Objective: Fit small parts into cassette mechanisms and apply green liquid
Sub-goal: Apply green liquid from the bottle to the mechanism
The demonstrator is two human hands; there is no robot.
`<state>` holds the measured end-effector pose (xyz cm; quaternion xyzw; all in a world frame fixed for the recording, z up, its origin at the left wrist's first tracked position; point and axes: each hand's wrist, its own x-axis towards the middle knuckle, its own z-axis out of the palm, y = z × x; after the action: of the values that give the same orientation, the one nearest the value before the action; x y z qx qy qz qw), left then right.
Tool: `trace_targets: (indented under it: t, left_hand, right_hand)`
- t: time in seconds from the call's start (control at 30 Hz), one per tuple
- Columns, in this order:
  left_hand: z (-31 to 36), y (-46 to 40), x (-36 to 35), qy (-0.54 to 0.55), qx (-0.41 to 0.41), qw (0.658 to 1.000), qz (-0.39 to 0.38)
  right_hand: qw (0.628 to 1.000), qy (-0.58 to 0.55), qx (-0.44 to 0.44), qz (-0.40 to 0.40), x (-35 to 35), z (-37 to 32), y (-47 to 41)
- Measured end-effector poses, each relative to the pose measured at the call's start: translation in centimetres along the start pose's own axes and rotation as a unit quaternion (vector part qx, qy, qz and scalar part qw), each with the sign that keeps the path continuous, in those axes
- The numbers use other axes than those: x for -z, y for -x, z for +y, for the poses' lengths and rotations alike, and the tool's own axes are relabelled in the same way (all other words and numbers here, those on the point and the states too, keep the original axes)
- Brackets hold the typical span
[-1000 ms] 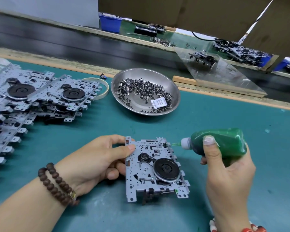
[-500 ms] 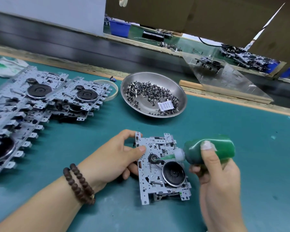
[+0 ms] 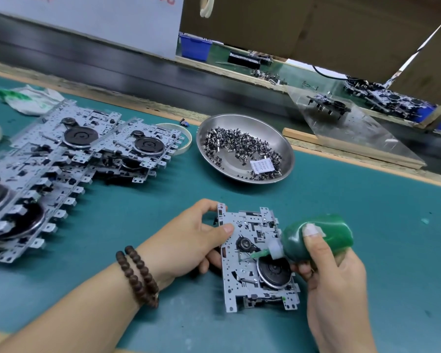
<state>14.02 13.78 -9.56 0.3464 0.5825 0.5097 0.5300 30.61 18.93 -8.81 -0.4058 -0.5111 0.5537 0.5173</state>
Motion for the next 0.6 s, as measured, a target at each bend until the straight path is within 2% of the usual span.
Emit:
trace_targets:
  t: [0.6]
  left_hand:
    - [-0.14,-0.1,-0.02,0.0,0.0,1.0,0.002]
  right_hand:
    - [1.0,0.009,0.012,0.004,0.02,0.21,0.0]
